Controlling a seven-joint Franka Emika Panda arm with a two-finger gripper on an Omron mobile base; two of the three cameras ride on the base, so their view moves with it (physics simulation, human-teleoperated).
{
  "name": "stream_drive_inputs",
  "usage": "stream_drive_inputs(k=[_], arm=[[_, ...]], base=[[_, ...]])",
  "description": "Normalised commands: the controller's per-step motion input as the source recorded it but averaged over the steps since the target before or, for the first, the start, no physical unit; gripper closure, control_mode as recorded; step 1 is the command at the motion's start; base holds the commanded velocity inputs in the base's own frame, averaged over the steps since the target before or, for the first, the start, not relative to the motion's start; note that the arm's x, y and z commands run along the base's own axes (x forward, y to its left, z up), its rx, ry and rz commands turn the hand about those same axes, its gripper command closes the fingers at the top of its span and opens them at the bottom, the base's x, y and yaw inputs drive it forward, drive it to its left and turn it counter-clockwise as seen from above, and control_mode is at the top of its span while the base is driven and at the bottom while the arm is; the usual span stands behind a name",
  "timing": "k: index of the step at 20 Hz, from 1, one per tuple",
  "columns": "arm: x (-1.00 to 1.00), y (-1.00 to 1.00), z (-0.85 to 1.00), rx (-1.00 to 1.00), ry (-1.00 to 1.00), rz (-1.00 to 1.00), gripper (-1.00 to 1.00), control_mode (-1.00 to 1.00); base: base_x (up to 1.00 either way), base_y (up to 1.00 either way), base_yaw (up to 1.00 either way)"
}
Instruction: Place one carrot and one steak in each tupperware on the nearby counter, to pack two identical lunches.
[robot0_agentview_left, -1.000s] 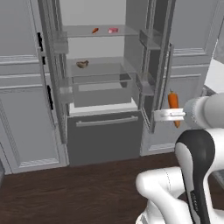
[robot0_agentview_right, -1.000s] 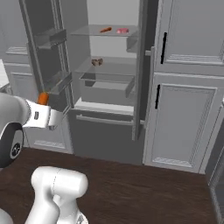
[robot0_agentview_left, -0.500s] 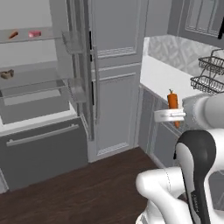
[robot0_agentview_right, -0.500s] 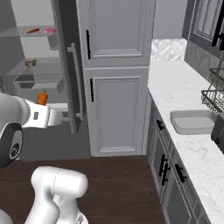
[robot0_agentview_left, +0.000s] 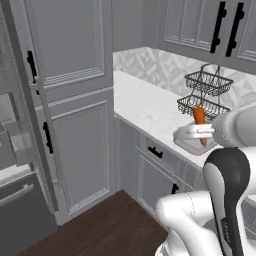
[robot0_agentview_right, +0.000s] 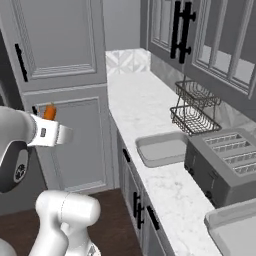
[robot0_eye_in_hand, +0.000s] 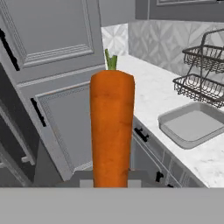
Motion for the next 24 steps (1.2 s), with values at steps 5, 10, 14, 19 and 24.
stream_drive_inputs(k=[5,10,14,19,24], arm=[[0.0,0.0,0.0,0.0,0.0,0.0,1.0,1.0],[0.0,0.0,0.0,0.0,0.0,0.0,1.0,1.0],[0.51,-0.31,-0.63,-0.03,-0.06,-0.39,1.0,-1.0],[0.78,-0.65,-0.77,0.02,0.07,-0.34,1.0,-1.0],[0.87,-0.94,-0.89,0.17,0.19,-0.2,1.0,-1.0]], base=[[0.88,-0.34,-0.41],[0.63,-0.27,-0.42],[0.0,0.0,0.0],[0.0,0.0,0.0],[0.0,0.0,0.0]])
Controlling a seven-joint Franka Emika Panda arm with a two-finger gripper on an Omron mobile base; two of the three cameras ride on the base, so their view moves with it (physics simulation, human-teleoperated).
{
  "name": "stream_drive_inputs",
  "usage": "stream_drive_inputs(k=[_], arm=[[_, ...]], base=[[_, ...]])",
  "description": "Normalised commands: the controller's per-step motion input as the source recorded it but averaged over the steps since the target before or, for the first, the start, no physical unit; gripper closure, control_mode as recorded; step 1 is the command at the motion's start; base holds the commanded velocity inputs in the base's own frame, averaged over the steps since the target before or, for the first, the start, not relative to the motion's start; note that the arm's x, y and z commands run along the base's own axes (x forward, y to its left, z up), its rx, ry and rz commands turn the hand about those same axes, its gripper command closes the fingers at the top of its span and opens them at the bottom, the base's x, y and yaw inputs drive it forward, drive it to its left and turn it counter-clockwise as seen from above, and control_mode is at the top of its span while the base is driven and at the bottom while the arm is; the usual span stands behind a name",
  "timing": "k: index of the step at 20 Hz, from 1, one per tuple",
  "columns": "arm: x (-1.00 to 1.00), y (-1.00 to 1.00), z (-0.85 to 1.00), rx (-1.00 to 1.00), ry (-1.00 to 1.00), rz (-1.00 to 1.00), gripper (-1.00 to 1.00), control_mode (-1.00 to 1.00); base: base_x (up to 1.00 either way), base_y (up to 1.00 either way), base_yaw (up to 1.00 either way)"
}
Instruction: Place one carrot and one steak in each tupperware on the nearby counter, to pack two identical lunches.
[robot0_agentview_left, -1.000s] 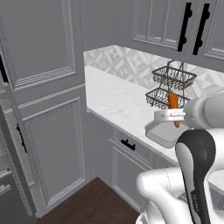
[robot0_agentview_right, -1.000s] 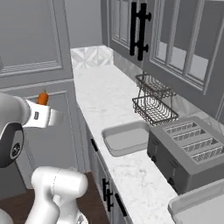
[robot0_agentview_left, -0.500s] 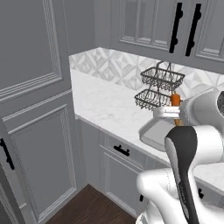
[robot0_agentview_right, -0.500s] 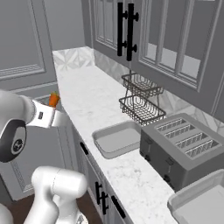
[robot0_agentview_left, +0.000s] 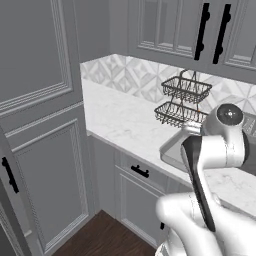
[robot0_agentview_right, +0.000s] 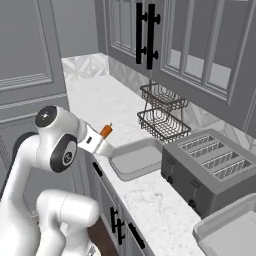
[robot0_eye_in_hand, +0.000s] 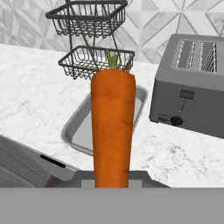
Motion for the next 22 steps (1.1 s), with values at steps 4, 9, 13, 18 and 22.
stream_drive_inputs(k=[4,9,13,18,22], arm=[[0.74,-0.56,-0.8,0.21,0.19,-0.04,1.0,-1.0],[0.79,-0.06,-0.6,0.11,0.1,-0.01,1.0,-1.0],[0.77,-0.02,-0.46,0.07,0.09,-0.02,1.0,-1.0],[0.5,-0.15,-0.4,0.03,0.11,-0.08,1.0,-1.0],[0.49,-0.16,-0.37,0.01,0.09,-0.1,1.0,-1.0]], base=[[0.0,0.0,0.0],[0.0,0.0,0.0],[0.0,0.0,0.0],[0.0,0.0,0.0],[0.0,0.0,0.0]])
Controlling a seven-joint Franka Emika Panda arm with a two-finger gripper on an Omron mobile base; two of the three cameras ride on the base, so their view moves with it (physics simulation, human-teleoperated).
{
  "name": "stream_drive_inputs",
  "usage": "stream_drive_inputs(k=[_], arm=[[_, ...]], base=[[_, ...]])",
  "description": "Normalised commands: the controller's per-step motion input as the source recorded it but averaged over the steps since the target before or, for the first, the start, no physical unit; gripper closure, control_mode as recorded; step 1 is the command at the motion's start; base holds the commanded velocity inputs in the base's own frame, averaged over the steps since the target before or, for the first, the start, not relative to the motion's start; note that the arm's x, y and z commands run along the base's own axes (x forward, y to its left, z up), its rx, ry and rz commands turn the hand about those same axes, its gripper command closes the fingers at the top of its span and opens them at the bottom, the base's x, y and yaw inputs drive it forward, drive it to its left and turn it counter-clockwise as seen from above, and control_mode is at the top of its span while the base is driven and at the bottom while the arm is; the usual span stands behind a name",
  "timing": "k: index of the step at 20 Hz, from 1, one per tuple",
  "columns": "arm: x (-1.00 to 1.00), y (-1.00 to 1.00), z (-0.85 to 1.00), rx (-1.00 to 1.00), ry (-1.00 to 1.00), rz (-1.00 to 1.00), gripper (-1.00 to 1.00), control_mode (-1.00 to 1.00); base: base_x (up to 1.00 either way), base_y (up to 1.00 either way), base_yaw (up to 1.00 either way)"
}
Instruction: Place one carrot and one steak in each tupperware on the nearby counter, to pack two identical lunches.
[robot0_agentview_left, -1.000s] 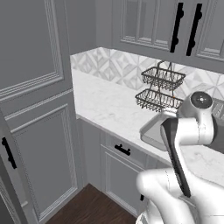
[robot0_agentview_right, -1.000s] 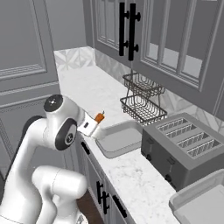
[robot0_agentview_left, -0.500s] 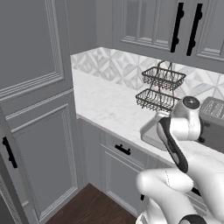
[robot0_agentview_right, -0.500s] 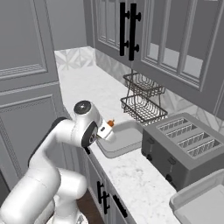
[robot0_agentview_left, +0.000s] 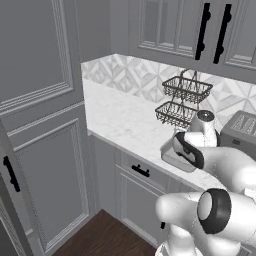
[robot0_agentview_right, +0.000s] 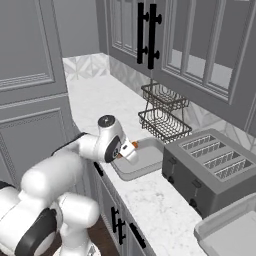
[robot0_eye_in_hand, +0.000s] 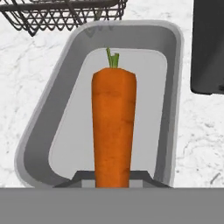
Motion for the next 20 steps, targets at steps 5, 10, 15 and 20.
stream_drive_inputs(k=[5,10,15,20], arm=[[0.45,-0.16,-0.37,0.0,0.04,-0.07,1.0,-1.0],[0.42,-0.26,-0.42,0.01,0.02,-0.05,1.0,-1.0],[0.55,-0.13,-0.46,0.0,0.0,-0.03,1.0,-1.0],[0.42,0.0,-0.15,0.0,0.0,-0.04,-1.0,-1.0]], base=[[0.0,0.0,0.0],[0.0,0.0,0.0],[0.0,0.0,0.0],[0.0,0.0,0.0]])
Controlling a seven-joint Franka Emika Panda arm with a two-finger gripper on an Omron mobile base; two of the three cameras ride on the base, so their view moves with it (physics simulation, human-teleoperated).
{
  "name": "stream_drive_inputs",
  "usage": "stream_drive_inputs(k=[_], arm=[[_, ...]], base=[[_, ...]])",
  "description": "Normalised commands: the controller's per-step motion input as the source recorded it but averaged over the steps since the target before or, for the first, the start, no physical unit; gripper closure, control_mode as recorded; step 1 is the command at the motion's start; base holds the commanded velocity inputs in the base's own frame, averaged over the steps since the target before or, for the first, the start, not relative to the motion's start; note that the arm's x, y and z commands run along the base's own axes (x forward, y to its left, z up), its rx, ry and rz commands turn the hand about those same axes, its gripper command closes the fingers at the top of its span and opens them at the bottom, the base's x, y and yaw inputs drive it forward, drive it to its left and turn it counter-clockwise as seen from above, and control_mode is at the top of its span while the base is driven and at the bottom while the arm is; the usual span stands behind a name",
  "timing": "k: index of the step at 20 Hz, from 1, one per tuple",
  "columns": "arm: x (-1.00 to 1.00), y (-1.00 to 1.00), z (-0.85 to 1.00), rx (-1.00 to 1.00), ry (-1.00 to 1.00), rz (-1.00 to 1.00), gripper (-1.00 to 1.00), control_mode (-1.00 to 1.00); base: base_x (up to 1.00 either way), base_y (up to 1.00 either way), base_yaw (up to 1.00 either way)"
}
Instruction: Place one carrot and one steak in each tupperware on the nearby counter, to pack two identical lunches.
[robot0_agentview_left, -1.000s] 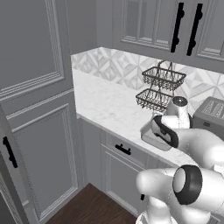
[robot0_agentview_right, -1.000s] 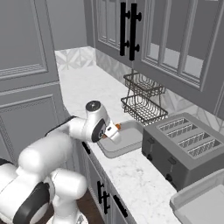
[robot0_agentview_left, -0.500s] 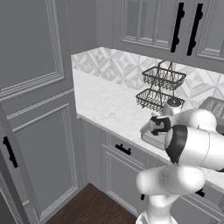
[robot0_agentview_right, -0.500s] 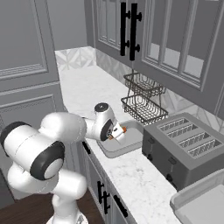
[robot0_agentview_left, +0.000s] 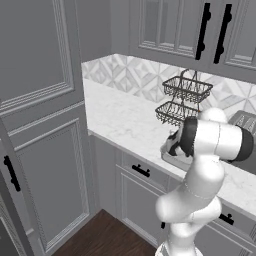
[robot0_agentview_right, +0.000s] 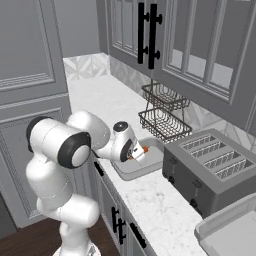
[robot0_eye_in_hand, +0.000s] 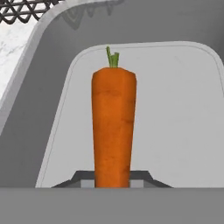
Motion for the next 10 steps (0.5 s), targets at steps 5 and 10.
stream_drive_inputs(k=[5,10], arm=[[0.0,0.0,0.11,0.0,0.0,-0.07,-1.0,-1.0],[-0.23,0.05,0.63,-0.01,-0.02,-0.04,-1.0,-1.0]], base=[[0.0,0.0,0.0],[0.0,0.0,0.0]])
